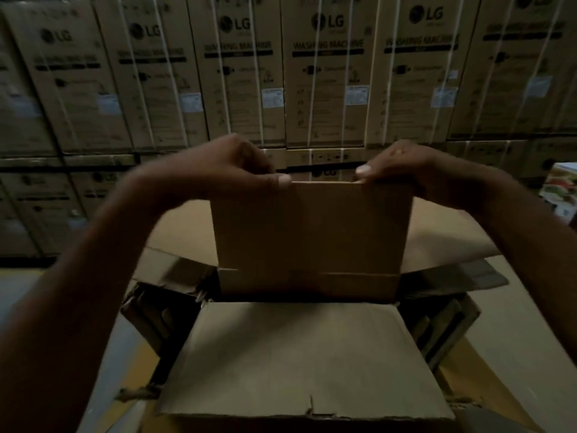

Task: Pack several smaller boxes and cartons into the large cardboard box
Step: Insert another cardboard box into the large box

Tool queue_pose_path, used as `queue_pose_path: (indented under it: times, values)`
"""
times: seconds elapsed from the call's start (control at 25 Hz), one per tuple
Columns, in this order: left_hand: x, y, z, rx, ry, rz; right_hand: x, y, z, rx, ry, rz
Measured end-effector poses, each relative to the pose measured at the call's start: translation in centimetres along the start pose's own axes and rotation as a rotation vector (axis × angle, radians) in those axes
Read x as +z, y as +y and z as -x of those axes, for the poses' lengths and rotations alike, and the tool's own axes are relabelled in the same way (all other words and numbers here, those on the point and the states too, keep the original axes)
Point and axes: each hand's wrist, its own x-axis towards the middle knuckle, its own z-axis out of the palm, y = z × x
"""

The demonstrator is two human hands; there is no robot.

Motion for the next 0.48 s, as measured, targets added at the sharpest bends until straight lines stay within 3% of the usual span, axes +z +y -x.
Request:
queue_pose_path:
  times: [0.12,0.2,0.36,0.48]
  values:
    - [-1.0,-0.1,2.4,0.0,-0.478,0.021,1.4,0.2,1.0,0.036,-0.468,-0.013]
    - [1.7,-2.0,1.9,0.028,-0.657,-0.012,3.5,1.6,0.6,0.032,-0.684,0.163]
    - [5.3,-5.1,0.5,0.017,-0.63,0.081,5.5,2.3,-0.2,0.059,-0.659,0.316]
    - [4.2,-5.8,-0.2,-0.01,-0.641,0.143,4.4,2.2,-1.7,0.136,-0.466,0.303]
